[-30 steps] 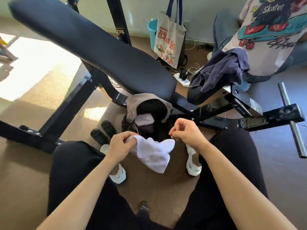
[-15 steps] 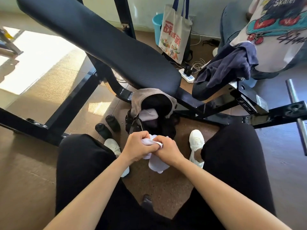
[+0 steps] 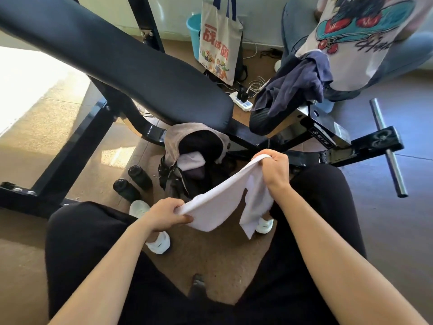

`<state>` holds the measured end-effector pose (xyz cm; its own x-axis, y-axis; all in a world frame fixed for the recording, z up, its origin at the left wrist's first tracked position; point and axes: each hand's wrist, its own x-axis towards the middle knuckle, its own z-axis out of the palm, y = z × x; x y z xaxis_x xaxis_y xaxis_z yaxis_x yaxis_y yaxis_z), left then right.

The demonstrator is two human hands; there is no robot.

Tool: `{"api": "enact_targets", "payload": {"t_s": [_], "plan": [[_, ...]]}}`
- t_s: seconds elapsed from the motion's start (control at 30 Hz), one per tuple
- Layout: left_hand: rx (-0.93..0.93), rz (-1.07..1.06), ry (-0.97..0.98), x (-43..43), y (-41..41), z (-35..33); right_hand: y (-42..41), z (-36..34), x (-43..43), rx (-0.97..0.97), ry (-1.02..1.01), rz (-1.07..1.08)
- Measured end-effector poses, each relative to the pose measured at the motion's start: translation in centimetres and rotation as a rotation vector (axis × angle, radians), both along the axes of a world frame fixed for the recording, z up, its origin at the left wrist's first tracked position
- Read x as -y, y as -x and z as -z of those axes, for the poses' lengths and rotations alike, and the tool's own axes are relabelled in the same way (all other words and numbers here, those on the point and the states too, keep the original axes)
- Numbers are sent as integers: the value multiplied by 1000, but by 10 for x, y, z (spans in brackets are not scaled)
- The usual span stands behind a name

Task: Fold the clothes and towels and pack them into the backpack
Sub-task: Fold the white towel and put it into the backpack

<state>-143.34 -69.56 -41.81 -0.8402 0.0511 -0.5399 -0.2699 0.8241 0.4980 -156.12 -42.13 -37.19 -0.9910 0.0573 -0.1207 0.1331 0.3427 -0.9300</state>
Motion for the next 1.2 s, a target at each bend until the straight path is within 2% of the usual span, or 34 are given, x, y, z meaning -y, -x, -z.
{"api": "enact_targets", "payload": {"t_s": [0.1, 0.2, 0.4, 0.53, 0.63, 0.83, 1.0, 1.2], "plan": [[105, -25, 21, 13, 0, 3, 18, -5, -24, 45, 106, 255], [48, -183, -21, 12, -1, -4, 26, -6, -41, 66, 113, 371], [-257, -996, -529, 14, 6, -27, 23, 12, -45, 92, -146, 199], [-380, -1340, -500, 21, 6, -29, 24, 28, -43, 175, -265, 14], [-416, -1525, -521, 25, 2, -29, 24, 35, -40, 198, -312, -31], [-364, -1446, -435, 20, 1, -28, 9, 35, -25, 505, -207, -179], [-341, -1338, -600, -2, 3, -36, -14, 27, -10, 808, 88, -248], [-183, -941, -842, -32, -5, -32, -46, 13, 13, 802, 455, -287]]}}
